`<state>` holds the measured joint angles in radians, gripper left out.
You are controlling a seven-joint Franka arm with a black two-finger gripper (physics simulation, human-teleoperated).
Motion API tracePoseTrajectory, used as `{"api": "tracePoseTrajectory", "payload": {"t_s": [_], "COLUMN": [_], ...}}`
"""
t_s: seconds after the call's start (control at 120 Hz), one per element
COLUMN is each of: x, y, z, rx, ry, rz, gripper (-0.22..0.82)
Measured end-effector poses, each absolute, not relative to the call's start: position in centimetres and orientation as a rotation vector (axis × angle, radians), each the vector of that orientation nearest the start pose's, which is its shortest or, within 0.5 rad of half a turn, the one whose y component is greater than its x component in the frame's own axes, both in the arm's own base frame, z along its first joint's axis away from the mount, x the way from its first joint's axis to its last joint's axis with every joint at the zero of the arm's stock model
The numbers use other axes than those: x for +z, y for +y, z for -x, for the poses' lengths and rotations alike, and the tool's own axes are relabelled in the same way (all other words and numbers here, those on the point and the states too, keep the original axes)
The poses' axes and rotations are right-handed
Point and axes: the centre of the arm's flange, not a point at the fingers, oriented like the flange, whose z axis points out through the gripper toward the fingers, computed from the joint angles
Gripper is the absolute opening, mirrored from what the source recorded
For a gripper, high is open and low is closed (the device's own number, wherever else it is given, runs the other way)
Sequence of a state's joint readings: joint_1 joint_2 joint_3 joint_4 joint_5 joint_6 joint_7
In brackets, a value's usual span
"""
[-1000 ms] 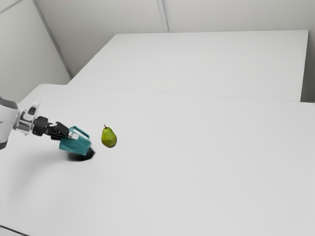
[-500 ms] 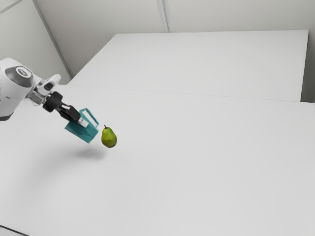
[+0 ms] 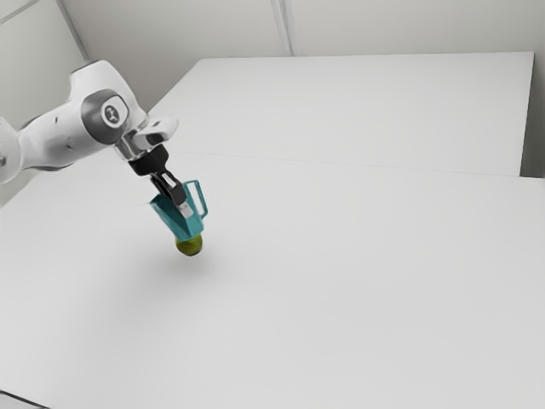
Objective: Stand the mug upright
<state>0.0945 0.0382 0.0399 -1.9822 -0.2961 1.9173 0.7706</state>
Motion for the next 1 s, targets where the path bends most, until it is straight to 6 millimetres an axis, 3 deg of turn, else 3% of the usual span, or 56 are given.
{"api": "tracePoseTrajectory", "payload": {"t_s": [0.167, 0.292, 0.6, 1.0], "x": [42.6, 41.3, 41.4, 38.1], "y": [2.5, 1.4, -0.3, -5.6], "z": [-55.1, -55.0, -55.4, -55.2], "rx": [-0.017, -0.02, -0.098, -0.086], "ry": [0.888, 0.874, 0.841, 0.92], "rz": [3.242, 3.189, 3.114, 3.038], "gripper": [-0.17, -0.17, -0.17, -0.17]}}
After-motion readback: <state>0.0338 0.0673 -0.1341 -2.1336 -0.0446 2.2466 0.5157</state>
